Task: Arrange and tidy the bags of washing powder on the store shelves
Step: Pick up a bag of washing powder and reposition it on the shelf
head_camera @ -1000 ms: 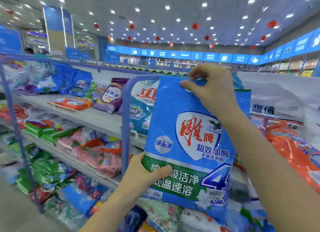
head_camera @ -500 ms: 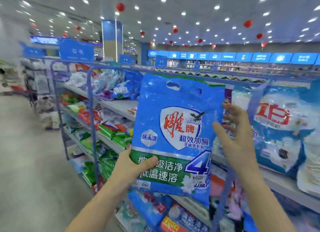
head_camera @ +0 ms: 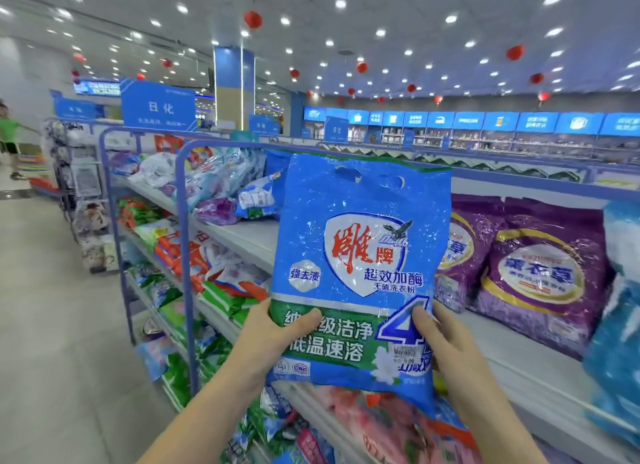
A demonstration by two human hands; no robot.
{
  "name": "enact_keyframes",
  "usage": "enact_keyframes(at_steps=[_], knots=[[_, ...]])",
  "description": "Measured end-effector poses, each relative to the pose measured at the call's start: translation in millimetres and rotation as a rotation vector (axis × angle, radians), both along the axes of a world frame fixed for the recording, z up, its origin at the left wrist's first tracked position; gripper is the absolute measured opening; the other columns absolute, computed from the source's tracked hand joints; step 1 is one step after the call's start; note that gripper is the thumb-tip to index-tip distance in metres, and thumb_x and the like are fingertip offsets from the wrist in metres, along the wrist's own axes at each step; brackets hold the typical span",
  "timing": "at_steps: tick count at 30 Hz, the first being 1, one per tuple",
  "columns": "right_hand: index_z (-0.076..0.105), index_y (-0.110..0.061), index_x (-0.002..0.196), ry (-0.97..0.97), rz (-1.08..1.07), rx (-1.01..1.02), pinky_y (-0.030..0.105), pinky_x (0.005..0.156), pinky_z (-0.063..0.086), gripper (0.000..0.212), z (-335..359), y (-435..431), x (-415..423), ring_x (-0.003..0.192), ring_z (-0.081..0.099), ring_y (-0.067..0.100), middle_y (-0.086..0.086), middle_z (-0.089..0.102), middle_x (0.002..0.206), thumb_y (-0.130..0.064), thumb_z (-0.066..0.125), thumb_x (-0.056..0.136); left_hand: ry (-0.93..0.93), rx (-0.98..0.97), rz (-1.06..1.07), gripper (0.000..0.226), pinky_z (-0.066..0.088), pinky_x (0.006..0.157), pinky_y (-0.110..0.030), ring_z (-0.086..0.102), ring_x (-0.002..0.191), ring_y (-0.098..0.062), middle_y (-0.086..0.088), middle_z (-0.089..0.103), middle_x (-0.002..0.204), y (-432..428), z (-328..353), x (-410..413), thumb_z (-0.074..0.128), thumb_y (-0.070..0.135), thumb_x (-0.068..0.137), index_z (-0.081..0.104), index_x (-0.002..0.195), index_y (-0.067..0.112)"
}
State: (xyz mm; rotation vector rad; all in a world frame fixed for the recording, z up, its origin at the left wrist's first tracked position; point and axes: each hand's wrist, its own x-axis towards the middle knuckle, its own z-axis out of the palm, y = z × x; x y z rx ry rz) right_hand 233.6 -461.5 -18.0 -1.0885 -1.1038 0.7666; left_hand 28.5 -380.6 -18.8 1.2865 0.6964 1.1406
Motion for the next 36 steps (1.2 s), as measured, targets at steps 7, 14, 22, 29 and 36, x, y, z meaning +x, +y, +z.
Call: enact_keyframes(at_steps=[7,14,22,29,36], knots=[[0.062,-0.022,0.108,0.064,-0.054,0.058,0.027,0.057,0.057,0.036,17.2,111.0,-0.9,0.079,0.072,0.021,0.002,0.074,0.095,-0.044,0.061,0.08,-0.027,-0.032,-0.023,0.024,0.056,0.05,-0.027,0.071,0.061,-0.02,-0.009,0.074,0.076,117.6,12.7,12.5,0.08,0.018,0.068,0.066,0.086,0.01],[0.062,-0.036,0.099,-0.003,-0.147,0.078,0.047,0.081,0.056,0.054,18.2,214.7,-23.7,0.094,0.069,0.024,-0.001,0.071,0.103,-0.074,0.064,0.06,-0.031,-0.016,-0.068,0.013,0.057,0.055,-0.027,0.071,0.065,-0.018,-0.005,0.075,0.08,228.9,13.7,-1.6,0.064,0.01,0.083,0.063,0.096,0.01],[0.063,-0.034,0.104,0.029,-0.331,0.127,0.046,0.084,0.056,0.06,15.0,325.2,-62.4,0.096,0.069,0.018,-0.006,0.071,0.106,-0.07,0.069,0.057,0.023,0.029,-0.241,0.047,0.059,0.066,-0.033,0.072,0.077,-0.022,-0.007,0.075,0.09,382.4,14.4,-19.1,0.078,0.036,0.068,0.064,0.105,0.011],[0.06,-0.022,0.109,0.171,-0.547,0.128,0.029,0.059,0.059,0.019,27.9,410.5,-98.2,0.077,0.071,0.013,-0.001,0.073,0.097,-0.025,0.053,0.092,0.111,0.072,-0.424,0.05,0.056,0.081,-0.039,0.071,0.086,-0.023,-0.003,0.075,0.093,488.5,36.6,-30.0,0.088,0.033,0.059,0.065,0.1,0.018],[0.055,-0.016,0.12,0.184,-0.736,0.187,0.033,0.062,0.06,0.028,48.6,454.0,-106.6,0.074,0.07,0.015,0.007,0.07,0.105,-0.027,0.052,0.094,0.181,0.409,-0.222,0.048,0.045,0.074,-0.011,0.06,0.089,-0.008,0.002,0.063,0.102,558.2,49.7,-31.4,0.074,0.036,0.076,0.054,0.117,0.022]])
